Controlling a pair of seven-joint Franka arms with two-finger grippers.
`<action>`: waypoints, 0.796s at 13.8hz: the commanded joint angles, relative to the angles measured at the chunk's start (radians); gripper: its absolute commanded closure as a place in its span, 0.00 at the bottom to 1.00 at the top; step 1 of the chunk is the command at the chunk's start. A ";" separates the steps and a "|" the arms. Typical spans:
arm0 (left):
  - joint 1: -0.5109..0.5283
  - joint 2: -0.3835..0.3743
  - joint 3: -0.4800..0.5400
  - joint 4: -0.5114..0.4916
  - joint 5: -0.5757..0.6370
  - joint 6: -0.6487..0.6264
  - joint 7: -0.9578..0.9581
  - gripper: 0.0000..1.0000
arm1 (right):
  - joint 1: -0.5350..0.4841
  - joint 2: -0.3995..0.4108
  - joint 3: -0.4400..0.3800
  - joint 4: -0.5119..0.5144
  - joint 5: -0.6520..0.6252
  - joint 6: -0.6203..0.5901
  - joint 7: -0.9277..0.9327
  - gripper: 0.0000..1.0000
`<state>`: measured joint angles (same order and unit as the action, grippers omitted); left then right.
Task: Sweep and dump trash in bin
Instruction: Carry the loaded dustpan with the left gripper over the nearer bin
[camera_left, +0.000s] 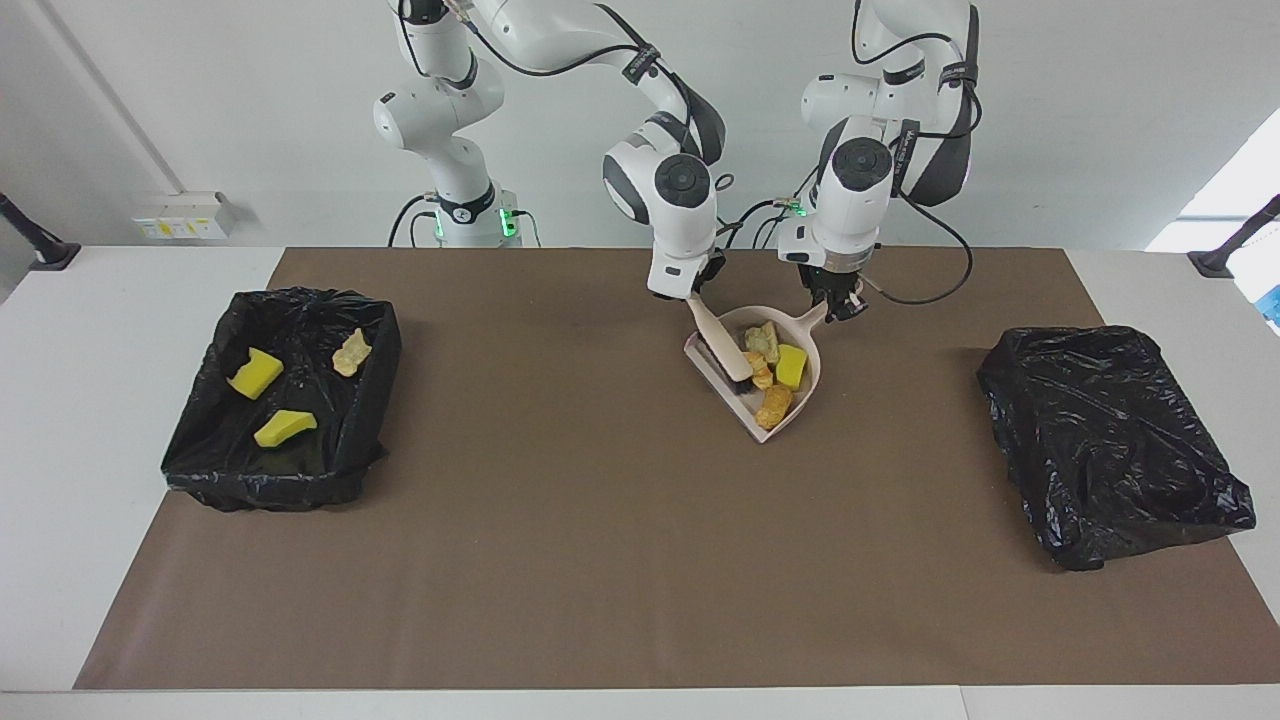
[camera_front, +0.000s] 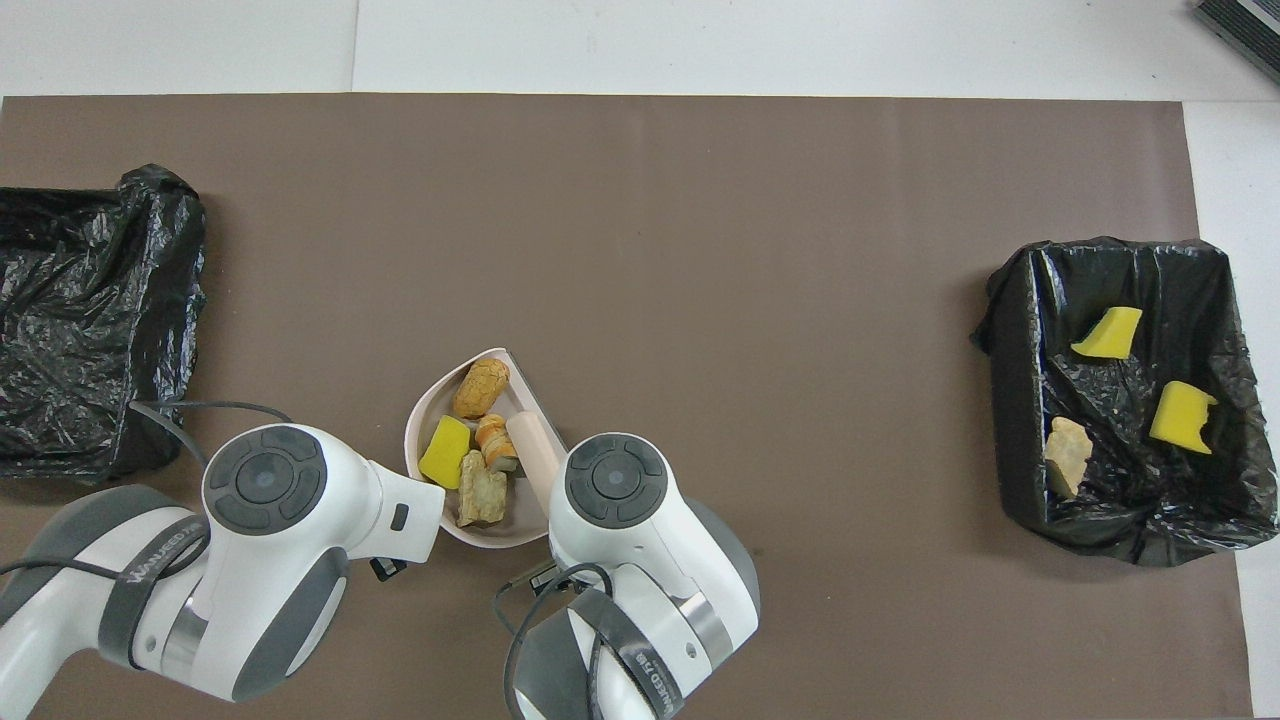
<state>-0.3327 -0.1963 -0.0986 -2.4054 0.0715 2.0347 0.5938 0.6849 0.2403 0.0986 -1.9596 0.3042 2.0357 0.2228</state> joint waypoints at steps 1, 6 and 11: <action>0.001 -0.002 0.003 -0.008 -0.019 0.018 -0.009 1.00 | -0.066 -0.013 0.000 0.002 0.018 -0.051 -0.006 1.00; 0.049 0.005 0.007 0.005 -0.113 0.022 -0.017 1.00 | -0.183 -0.143 -0.003 0.004 -0.048 -0.219 0.004 1.00; 0.075 0.003 0.014 0.057 -0.145 0.019 -0.048 1.00 | -0.144 -0.265 0.010 -0.014 -0.129 -0.336 0.272 1.00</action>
<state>-0.2679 -0.1925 -0.0852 -2.3831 -0.0597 2.0482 0.5722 0.4983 0.0188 0.0921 -1.9414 0.2254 1.6962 0.3701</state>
